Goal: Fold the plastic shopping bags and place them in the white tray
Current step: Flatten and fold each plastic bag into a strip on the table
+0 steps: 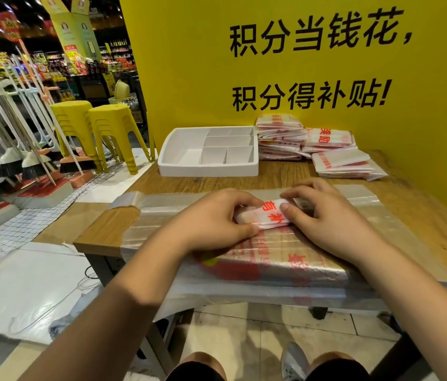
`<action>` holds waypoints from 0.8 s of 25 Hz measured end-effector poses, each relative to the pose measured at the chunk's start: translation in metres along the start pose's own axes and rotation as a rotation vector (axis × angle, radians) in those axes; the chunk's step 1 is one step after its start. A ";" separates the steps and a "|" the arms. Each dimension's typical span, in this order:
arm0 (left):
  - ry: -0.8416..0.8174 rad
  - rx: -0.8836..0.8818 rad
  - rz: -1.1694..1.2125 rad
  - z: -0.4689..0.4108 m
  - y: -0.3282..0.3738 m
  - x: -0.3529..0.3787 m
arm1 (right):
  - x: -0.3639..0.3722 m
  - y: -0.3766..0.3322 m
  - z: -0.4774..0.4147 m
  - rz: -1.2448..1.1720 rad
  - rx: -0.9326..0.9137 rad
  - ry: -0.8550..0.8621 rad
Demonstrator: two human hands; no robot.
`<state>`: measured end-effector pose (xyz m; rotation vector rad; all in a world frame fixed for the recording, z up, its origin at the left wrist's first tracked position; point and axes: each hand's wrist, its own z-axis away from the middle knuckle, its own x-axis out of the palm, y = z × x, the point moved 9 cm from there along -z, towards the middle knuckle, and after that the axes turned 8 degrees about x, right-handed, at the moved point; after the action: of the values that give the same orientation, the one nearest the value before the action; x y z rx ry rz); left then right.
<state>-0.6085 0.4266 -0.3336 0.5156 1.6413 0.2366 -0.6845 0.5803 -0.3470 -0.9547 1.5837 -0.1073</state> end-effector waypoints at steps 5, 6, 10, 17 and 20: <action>0.036 0.017 -0.042 0.001 -0.002 0.004 | -0.001 -0.007 -0.001 0.028 -0.049 0.027; 0.055 0.030 -0.075 0.001 0.001 0.007 | -0.001 -0.008 -0.001 0.031 -0.049 0.031; 0.160 0.058 -0.168 0.006 0.010 0.013 | 0.000 -0.006 -0.002 0.014 -0.039 0.016; 0.142 0.009 -0.224 0.007 0.008 0.021 | 0.003 -0.003 -0.003 0.005 -0.042 0.000; 0.144 -0.008 -0.196 0.007 0.006 0.022 | 0.004 -0.005 -0.003 0.008 -0.057 -0.001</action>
<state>-0.6014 0.4411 -0.3511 0.3344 1.8171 0.1366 -0.6840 0.5736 -0.3465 -0.9921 1.5964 -0.0566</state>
